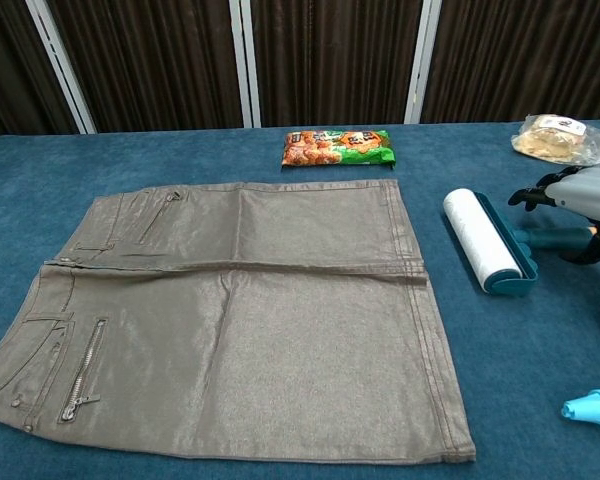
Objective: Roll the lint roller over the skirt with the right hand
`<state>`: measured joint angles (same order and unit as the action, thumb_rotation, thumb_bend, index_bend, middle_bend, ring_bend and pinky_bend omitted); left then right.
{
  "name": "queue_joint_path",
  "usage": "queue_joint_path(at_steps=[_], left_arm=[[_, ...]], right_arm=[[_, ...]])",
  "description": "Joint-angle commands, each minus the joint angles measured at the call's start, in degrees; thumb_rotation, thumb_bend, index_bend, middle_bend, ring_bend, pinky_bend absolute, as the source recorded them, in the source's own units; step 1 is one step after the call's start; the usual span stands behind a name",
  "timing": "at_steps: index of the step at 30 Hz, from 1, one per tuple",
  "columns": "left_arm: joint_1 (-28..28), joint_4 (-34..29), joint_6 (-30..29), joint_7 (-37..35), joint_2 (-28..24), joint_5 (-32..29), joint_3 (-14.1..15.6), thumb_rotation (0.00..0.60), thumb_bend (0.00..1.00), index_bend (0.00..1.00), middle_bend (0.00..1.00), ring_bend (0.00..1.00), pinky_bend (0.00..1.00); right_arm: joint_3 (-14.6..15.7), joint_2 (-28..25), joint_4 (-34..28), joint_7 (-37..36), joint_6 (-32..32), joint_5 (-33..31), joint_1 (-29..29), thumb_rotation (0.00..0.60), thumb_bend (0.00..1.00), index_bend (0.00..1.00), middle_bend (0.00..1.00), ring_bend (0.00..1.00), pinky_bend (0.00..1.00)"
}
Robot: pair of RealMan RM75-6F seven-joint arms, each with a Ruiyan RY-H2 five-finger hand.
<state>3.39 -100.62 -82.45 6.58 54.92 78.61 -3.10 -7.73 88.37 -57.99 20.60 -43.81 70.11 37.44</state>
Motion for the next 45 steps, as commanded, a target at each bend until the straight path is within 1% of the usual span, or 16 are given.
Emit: queue_joint_path(at_steps=[1, 5, 8, 10, 12, 13, 16, 18, 21, 25, 29, 33, 36, 39, 41, 45], left_arm=[[0.0, 0.0, 0.0, 0.1, 0.0, 0.0, 0.0, 0.6, 0.0, 0.0, 0.0, 0.0, 0.0], [0.1, 0.0, 0.0, 0.3, 0.1, -0.2, 0.0, 0.6, 0.0, 0.0, 0.0, 0.0, 0.0], [0.1, 0.1, 0.2, 0.4, 0.2, -0.4, 0.0, 0.6, 0.0, 0.0, 0.0, 0.0, 0.0], [0.2, 0.1, 0.3, 0.5, 0.3, -0.4, 0.0, 0.6, 0.0, 0.0, 0.0, 0.0, 0.0], [0.2, 0.1, 0.3, 0.6, 0.3, -0.5, 0.0, 0.6, 0.0, 0.0, 0.0, 0.0, 0.0], [0.2, 0.1, 0.3, 0.6, 0.3, -0.6, 0.0, 0.6, 0.0, 0.0, 0.0, 0.0, 0.0], [0.3, 0.2, 0.5, 0.7, 0.4, -0.7, 0.0, 0.6, 0.0, 0.0, 0.0, 0.0, 0.0], [0.4, 0.1, 0.6, 0.7, 0.4, -0.7, 0.1, 0.6, 0.0, 0.0, 0.0, 0.0, 0.0], [0.3, 0.0, 0.5, 0.5, 0.3, -0.4, 0.2, 0.6, 0.0, 0.0, 0.0, 0.0, 0.0], [0.1, -0.3, 0.1, -0.3, -0.2, 0.3, 0.3, 0.6, 0.0, 0.0, 0.0, 0.0, 0.0], [-0.2, -0.8, -0.7, -1.4, -0.8, 1.5, 0.6, 0.6, 0.0, 0.0, 0.0, 0.0, 0.0], [-0.6, -1.3, -1.5, -2.5, -1.4, 2.8, 0.9, 0.6, 0.0, 0.0, 0.0, 0.0, 0.0], [-0.7, -1.5, -1.9, -3.2, -1.8, 3.6, 1.1, 0.6, 0.0, 0.0, 0.0, 0.0, 0.0], [-0.8, -1.6, -2.1, -3.9, -2.1, 4.3, 1.3, 0.6, 0.0, 0.0, 0.0, 0.0, 0.0], [-0.8, -1.5, -2.1, -4.3, -2.2, 4.6, 1.4, 0.6, 0.0, 0.0, 0.0, 0.0, 0.0], [-0.7, -1.1, -1.6, -4.8, -2.3, 4.3, 1.4, 0.6, 0.0, 0.0, 0.0, 0.0, 0.0]], right_arm=[[0.6, 1.4, 2.5, 0.0, 0.7, 0.3, 0.7, 0.6, 0.31, 0.11, 0.17, 0.05, 0.01], [1.0, 3.2, 6.0, -0.4, 0.6, 0.8, 1.3, 0.6, 0.34, 0.15, 0.22, 0.11, 0.09], [1.2, 4.1, 7.8, -0.8, 0.4, 1.4, 1.5, 0.6, 0.39, 0.21, 0.3, 0.2, 0.23], [1.5, 4.6, 9.0, -1.4, 0.0, 2.1, 1.6, 0.6, 0.46, 0.3, 0.39, 0.29, 0.35], [1.8, 5.2, 10.0, -2.8, -0.8, 3.2, 1.6, 0.6, 0.53, 0.36, 0.46, 0.35, 0.41], [2.0, 5.3, 10.4, -3.7, -1.2, 3.8, 1.6, 0.6, 0.58, 0.38, 0.48, 0.37, 0.43], [2.6, 5.3, 11.1, -6.9, -2.9, 5.8, 1.3, 0.6, 0.67, 0.4, 0.5, 0.39, 0.46], [2.8, 5.1, 11.1, -8.0, -3.8, 6.7, 1.2, 0.6, 0.7, 0.4, 0.5, 0.39, 0.46], [3.2, 3.5, 9.7, -10.3, -7.1, 8.9, 0.7, 0.6, 0.73, 0.41, 0.51, 0.4, 0.46], [3.4, -0.2, 5.1, -11.2, -10.9, 11.4, 0.3, 0.6, 0.75, 0.41, 0.51, 0.4, 0.46], [3.1, -4.7, -2.3, -9.7, -14.7, 13.9, 0.4, 0.6, 0.77, 0.41, 0.51, 0.4, 0.46], [2.8, -8.7, -10.5, -6.2, -16.3, 15.8, 1.1, 0.6, 0.79, 0.41, 0.51, 0.4, 0.46], [2.3, -11.0, -16.5, -4.0, -15.9, 16.4, 2.1, 0.6, 0.82, 0.41, 0.51, 0.4, 0.46], [1.7, -13.0, -23.4, 0.1, -14.2, 16.9, 3.9, 0.6, 0.86, 0.41, 0.51, 0.4, 0.46], [1.2, -13.6, -27.8, 4.3, -12.5, 16.8, 5.3, 0.6, 0.87, 0.42, 0.51, 0.4, 0.46], [1.1, -13.2, -33.1, 11.3, -9.4, 16.4, 7.6, 0.6, 0.9, 0.42, 0.51, 0.4, 0.46]])
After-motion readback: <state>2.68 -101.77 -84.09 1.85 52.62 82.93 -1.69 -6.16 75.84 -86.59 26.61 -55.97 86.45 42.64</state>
